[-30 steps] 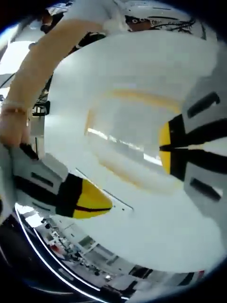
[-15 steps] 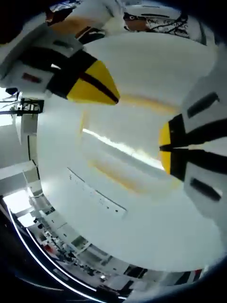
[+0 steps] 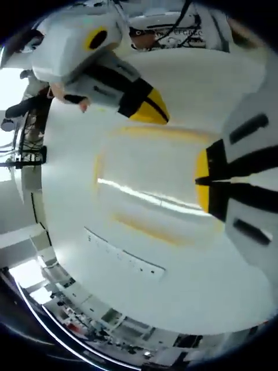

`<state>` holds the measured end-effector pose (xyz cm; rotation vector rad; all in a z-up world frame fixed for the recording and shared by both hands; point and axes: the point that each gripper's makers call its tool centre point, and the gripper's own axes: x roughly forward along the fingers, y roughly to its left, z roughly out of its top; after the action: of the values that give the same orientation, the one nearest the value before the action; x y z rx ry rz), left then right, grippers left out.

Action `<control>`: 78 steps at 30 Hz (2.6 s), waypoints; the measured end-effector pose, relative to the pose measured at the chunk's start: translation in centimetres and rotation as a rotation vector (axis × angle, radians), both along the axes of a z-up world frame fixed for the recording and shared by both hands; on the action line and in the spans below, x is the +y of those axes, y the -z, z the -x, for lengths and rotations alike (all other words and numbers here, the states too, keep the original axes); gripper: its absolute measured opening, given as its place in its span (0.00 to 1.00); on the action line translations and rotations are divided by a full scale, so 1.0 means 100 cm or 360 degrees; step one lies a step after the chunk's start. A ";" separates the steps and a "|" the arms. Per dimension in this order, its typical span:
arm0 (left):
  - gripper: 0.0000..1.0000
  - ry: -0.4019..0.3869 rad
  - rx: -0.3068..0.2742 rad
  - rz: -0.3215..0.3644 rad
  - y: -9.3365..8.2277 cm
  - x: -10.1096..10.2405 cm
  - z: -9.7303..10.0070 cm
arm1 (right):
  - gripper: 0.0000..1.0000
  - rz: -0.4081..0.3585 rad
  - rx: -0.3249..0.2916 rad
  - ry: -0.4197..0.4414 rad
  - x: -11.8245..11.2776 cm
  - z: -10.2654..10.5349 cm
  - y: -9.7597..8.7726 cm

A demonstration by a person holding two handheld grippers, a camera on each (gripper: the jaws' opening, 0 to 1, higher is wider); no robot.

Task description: Snap each plastic latch of the storage box into its locked position after aligning the lid with the box until every specified latch is closed and the lid sits flush.

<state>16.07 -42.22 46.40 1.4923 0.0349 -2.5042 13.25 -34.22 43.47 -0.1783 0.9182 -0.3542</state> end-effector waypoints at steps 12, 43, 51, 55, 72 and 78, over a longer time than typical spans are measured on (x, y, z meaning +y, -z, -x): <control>0.00 -0.0015 -0.0125 -0.0021 0.000 -0.001 0.003 | 0.00 0.0307 0.0131 0.0122 -0.009 0.002 0.006; 0.00 -0.0065 -0.0121 -0.0089 0.001 0.008 0.001 | 0.00 0.0326 0.0092 0.0184 -0.017 -0.005 0.019; 0.00 -0.0094 -0.0085 -0.0139 0.000 0.007 0.000 | 0.00 0.0204 -0.0010 0.0165 -0.018 -0.006 0.019; 0.00 -0.0109 -0.0101 -0.0136 0.001 0.008 0.002 | 0.00 0.0094 0.0019 0.0175 -0.014 0.005 0.014; 0.14 0.0049 0.0332 0.0560 -0.104 0.020 0.015 | 0.18 0.0178 -0.0913 0.0213 -0.003 0.041 -0.112; 0.17 -0.0165 0.0640 0.1006 -0.164 0.059 -0.042 | 0.21 0.0373 -0.1017 0.0291 0.009 0.094 -0.138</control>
<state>20.29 -36.29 62.79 0.7145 -0.5419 -2.3619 3.85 -33.31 57.29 -0.1807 0.2591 -0.6445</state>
